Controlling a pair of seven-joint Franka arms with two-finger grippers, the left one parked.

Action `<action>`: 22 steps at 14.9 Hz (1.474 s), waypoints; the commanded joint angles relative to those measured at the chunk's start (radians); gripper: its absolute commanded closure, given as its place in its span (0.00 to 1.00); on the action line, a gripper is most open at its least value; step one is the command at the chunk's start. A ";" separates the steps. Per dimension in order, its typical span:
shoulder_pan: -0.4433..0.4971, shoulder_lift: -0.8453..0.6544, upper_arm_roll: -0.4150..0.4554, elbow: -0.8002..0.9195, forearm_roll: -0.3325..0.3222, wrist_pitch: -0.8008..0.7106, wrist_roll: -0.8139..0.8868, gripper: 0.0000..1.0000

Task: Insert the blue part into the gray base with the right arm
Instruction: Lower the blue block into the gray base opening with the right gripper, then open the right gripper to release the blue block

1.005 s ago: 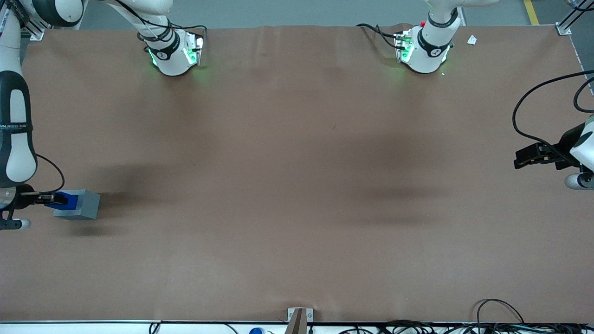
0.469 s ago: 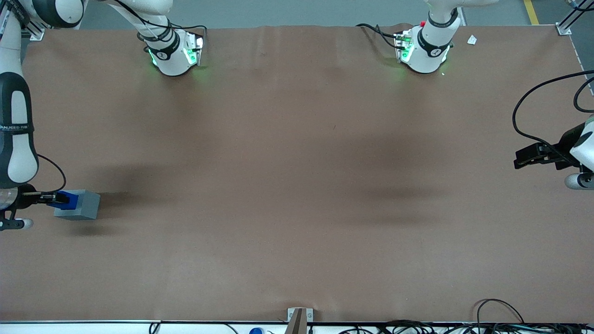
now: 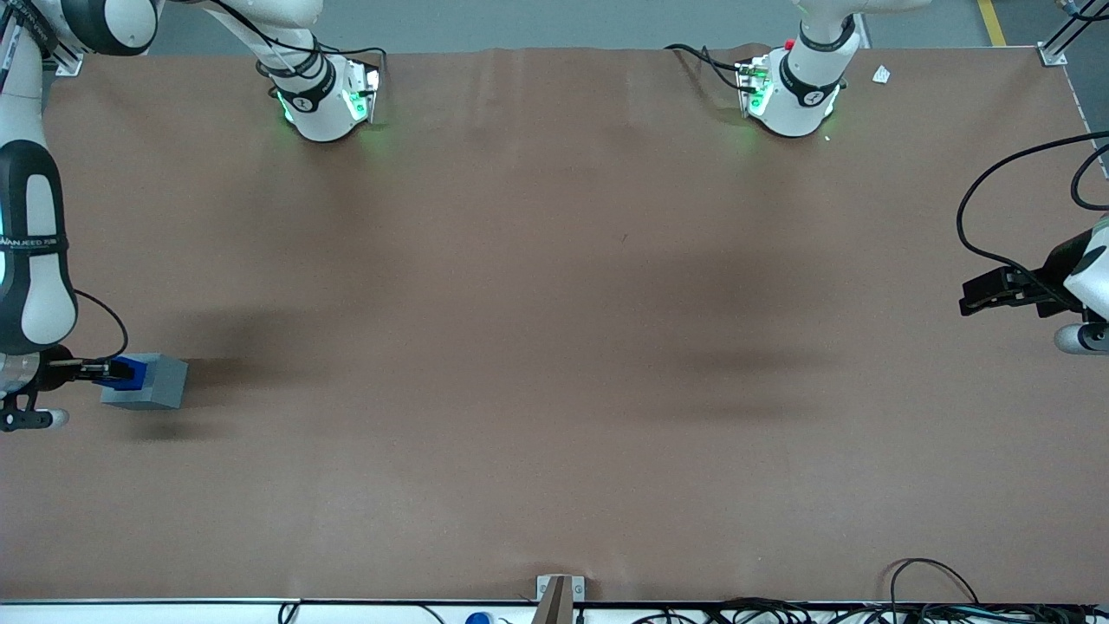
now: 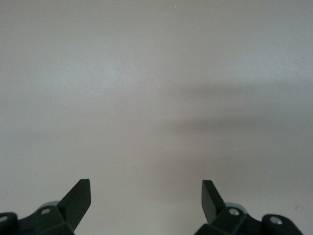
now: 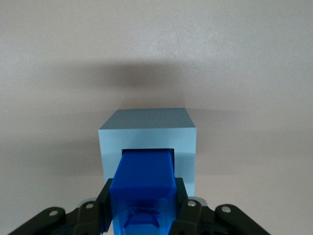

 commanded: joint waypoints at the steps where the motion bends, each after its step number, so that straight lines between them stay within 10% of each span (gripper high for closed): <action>1: -0.013 0.021 0.009 0.018 -0.025 -0.002 -0.011 0.25; 3: -0.015 0.021 0.009 0.020 -0.028 -0.001 -0.017 0.00; 22: 0.068 -0.180 0.020 0.152 0.089 -0.315 0.078 0.00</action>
